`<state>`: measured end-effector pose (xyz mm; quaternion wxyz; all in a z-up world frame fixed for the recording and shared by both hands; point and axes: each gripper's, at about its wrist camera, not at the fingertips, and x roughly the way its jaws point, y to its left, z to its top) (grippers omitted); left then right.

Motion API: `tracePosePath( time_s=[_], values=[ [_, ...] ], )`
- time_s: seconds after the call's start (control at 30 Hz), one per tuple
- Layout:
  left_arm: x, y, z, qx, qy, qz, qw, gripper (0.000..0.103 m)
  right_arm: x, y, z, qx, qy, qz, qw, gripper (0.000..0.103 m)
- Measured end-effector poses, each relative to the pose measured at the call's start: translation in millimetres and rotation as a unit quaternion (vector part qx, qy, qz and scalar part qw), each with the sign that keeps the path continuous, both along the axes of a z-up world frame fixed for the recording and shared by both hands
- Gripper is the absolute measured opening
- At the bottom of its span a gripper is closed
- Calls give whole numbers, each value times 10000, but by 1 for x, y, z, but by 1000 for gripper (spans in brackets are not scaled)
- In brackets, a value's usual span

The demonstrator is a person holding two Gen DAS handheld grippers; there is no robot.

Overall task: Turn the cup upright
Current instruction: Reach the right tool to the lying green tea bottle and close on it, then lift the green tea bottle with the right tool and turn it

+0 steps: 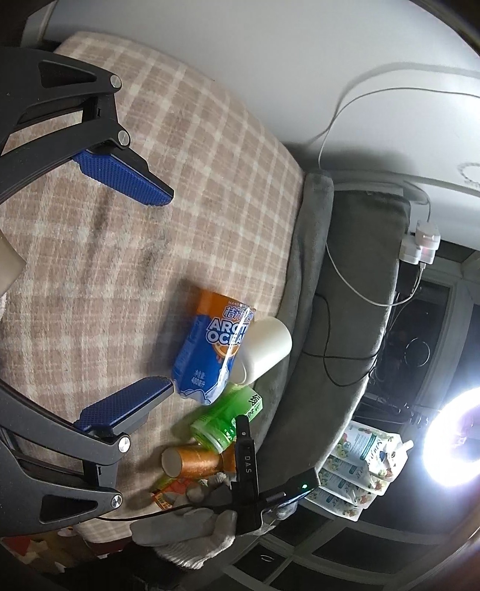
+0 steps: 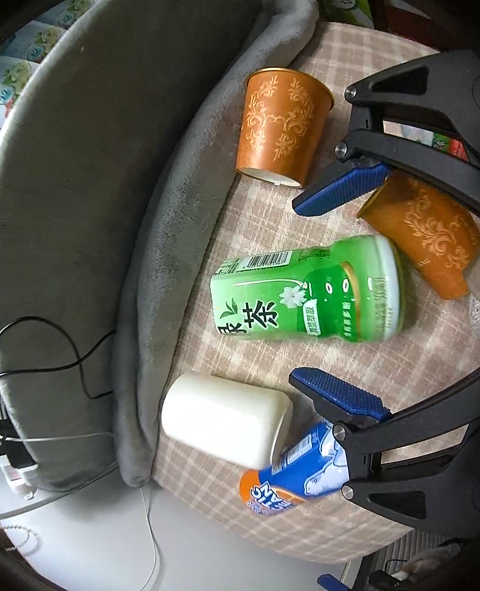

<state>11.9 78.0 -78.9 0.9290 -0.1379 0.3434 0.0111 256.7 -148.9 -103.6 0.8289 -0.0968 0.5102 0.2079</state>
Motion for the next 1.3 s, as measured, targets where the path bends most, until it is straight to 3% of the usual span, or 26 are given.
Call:
tracePosePath(
  time_s=[0.23,0.5,0.67,1.0,1.3],
  values=[
    [0,2,-2,-35,18,-6,10000,94,11,5,-13,-188,162,24,9997,83],
    [0,3,0,-31,15,37,10000,94,17,13,-22,-233,290,73,9993,63],
    [-1,3,1,-4,-5,36,10000,94,15,17,-20,-223,247,93,9994,63],
    [-1,-5,5,-20,-21,-36,10000,94,-14,-2,15,417,30,-65,9991,62],
    [-1,-21,12,-32,-81,-282,9996,94,-78,-21,41,1143,75,-87,9934,62]
  ],
)
